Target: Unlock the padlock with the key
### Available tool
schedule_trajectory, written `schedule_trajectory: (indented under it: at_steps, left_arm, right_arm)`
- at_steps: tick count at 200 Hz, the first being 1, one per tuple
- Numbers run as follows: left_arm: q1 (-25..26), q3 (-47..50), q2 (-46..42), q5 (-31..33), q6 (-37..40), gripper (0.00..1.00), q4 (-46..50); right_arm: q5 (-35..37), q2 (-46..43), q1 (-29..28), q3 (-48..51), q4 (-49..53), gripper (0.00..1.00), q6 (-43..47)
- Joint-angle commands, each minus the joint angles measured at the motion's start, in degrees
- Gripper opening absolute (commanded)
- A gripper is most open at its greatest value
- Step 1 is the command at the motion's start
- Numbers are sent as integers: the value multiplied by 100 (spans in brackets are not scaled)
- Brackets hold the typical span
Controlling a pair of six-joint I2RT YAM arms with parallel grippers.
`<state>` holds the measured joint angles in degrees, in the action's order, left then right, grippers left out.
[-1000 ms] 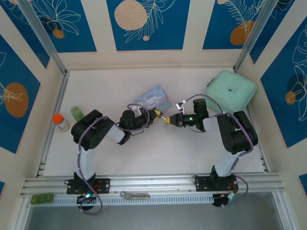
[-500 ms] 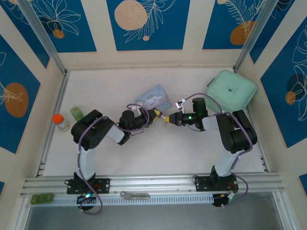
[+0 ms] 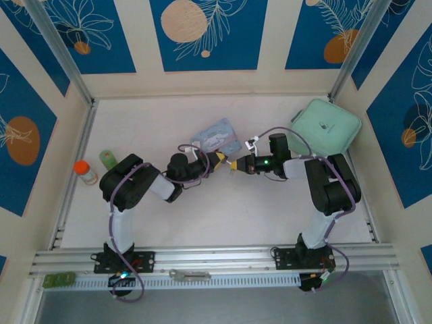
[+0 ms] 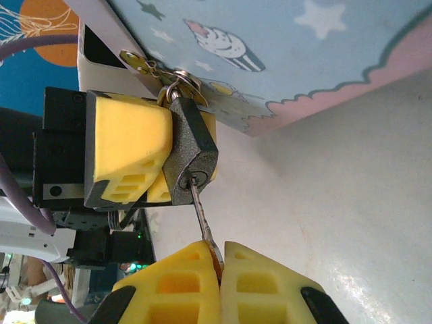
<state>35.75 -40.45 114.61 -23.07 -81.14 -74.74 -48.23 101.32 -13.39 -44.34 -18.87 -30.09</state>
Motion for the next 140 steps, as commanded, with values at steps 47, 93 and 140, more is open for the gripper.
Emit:
schedule_trajectory:
  at_steps: [47,93,140]
  left_arm:
    - [178,-185,-136,-1735,252,0,126]
    - [187,-118,-288,-1510,576,0,535]
    - [263,-150,-420,-1187,957,0,843]
  right_arm:
    - [108,19,70,-620,604,0,366]
    - [28,-73,-87,-621,631,0,-1]
    - [191,-253,-376,-419,486,0,-664]
